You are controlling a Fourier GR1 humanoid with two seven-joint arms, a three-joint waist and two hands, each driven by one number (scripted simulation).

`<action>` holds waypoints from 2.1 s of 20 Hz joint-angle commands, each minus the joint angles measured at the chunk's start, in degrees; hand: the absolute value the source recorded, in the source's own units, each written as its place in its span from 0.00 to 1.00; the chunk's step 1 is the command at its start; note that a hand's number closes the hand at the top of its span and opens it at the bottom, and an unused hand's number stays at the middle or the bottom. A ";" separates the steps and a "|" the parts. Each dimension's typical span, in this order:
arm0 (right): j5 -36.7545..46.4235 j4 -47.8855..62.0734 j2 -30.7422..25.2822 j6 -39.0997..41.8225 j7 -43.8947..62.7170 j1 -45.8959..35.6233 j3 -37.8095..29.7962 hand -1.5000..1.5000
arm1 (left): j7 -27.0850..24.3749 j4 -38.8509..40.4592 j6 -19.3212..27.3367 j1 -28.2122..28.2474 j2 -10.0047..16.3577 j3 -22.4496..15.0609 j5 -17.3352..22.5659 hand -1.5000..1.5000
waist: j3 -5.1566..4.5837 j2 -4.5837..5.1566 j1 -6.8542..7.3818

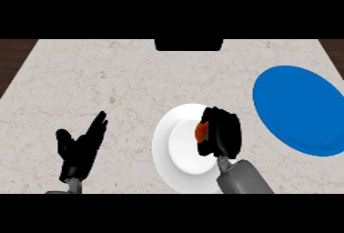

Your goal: Pick the tomato from the plate and place it in the plate

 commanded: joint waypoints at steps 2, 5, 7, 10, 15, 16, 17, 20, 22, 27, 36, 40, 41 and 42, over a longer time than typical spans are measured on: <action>0.93 6.00 0.85 -4.94 17.49 -11.99 -9.37 1.00 | -0.04 1.09 -0.99 -0.21 -0.25 -0.91 -0.16 0.50 | -0.08 1.28 2.06; 2.07 8.75 0.87 -6.22 28.06 -15.56 -18.20 1.00 | 0.62 0.30 -1.34 -0.71 -0.10 -1.32 -0.15 0.50 | -0.12 2.21 2.84; 7.99 11.62 0.63 -7.50 31.77 -22.05 -21.51 1.00 | 0.47 0.15 -1.30 -1.35 -0.03 -0.97 -0.04 0.50 | -0.27 2.25 3.90; 16.04 15.42 0.10 -8.44 37.05 -27.60 -23.51 1.00 | 1.41 0.34 -1.19 -2.29 -0.78 -2.57 -0.96 0.50 | -0.30 2.30 4.53; 25.54 17.00 -0.30 -12.16 42.72 -33.58 -29.47 1.00 | -0.41 1.94 -1.33 -1.99 -0.61 -1.88 -1.08 0.50 | -0.30 2.28 4.45; 26.50 17.14 -1.27 -12.25 43.34 -34.59 -31.66 1.00 | 0.76 1.63 -2.01 -2.19 0.22 -1.14 -0.20 0.50 | -0.23 2.32 4.47; 27.84 16.78 -0.82 -14.41 43.71 -35.10 -32.61 1.00 | 0.78 1.52 -1.25 -2.61 -1.14 -1.69 -0.25 0.50 | -0.16 2.27 4.17; 33.20 16.92 -0.46 -16.81 46.25 -34.09 -36.11 1.00 | 0.28 0.50 -0.99 -1.29 -1.13 -1.75 -0.42 0.50 | -0.08 1.97 3.95; 35.90 15.53 0.81 -19.24 46.73 -34.59 -37.44 1.00 | 0.10 2.11 -1.29 -1.65 -1.26 -2.31 -0.97 0.50 | -0.10 2.21 3.63; 42.41 13.79 0.78 -25.63 45.81 -31.27 -43.28 1.00 | -0.28 1.31 0.30 -1.42 -2.03 -2.28 -1.74 0.50 | 0.00 1.91 2.31; 52.45 11.51 0.45 -33.50 44.82 -23.07 -53.21 1.00 | -0.34 1.64 -1.73 -0.38 0.44 0.55 0.23 0.50 | 0.02 1.55 1.35; 50.46 11.04 0.43 -36.61 40.33 -20.45 -58.06 1.00 | 0.89 0.75 0.92 -0.61 -2.06 -1.53 -1.72 0.50 | 0.04 1.00 0.42; 49.09 11.97 -0.82 -38.99 39.56 -20.25 -60.17 1.00 | 1.07 0.63 -1.84 -0.67 1.20 1.63 0.85 0.50 | 0.06 1.17 0.82; 49.52 11.55 0.44 -40.31 39.11 -18.74 -60.69 1.00 | 0.21 2.96 -0.90 -1.85 -0.17 1.61 0.43 0.50 | 0.01 1.15 0.26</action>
